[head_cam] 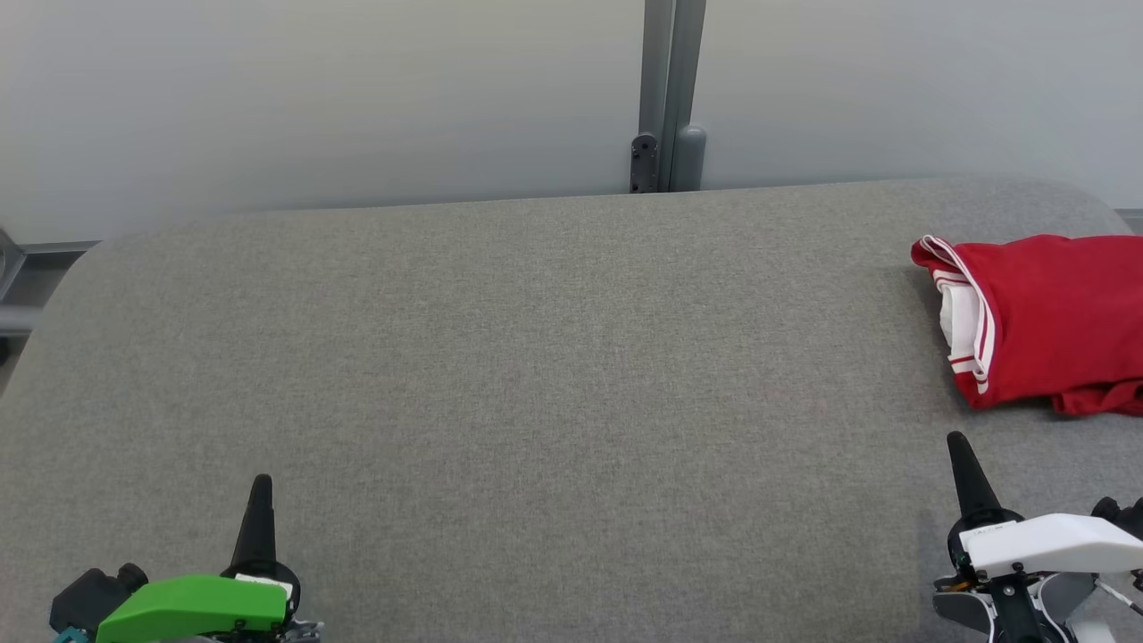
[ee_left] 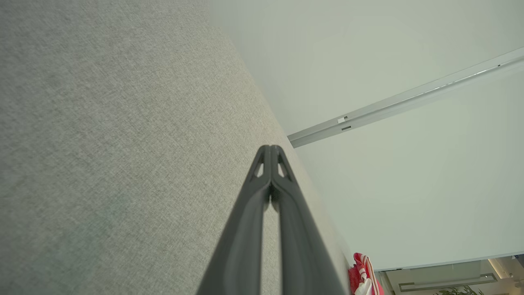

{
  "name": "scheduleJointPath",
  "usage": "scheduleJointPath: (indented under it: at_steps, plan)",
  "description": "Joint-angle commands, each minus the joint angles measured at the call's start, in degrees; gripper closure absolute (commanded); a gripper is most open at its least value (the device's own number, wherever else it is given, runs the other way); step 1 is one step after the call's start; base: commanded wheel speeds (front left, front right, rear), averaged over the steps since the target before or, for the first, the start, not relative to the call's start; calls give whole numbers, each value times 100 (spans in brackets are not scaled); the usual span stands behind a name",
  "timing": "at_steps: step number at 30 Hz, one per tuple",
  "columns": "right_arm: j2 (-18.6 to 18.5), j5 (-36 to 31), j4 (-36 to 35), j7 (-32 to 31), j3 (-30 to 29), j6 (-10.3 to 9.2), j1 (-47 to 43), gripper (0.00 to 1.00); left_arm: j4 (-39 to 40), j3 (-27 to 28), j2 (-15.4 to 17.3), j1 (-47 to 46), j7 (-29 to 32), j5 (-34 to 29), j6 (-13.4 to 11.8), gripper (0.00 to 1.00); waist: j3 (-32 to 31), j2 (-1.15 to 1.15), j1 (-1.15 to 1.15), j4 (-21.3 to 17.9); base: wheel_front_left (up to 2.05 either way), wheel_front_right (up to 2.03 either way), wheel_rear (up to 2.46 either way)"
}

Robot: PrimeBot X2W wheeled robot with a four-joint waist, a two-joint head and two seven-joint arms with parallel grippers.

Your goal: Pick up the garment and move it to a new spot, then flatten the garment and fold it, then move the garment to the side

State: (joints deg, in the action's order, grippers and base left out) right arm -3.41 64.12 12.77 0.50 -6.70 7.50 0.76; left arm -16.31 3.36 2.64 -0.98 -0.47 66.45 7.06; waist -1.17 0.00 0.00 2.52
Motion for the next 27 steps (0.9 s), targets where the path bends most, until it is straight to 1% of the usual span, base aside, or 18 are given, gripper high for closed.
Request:
scheduleJointPath:
  at_steps: [1, 27]
  plan:
    - [-19, 176, -23, -48, -1, 0, 136, 100, 73, 34, 24, -170, 46, 161, 31, 100, 4, 0, 0, -7, 0, 0, 0]
    - [16, 1553, 55, -395, 8, -1, 371, 100, 160, 188, 32, -389, 396, 1439, 49, 100, 64, 0, 0, -119, 0, 0, 0]
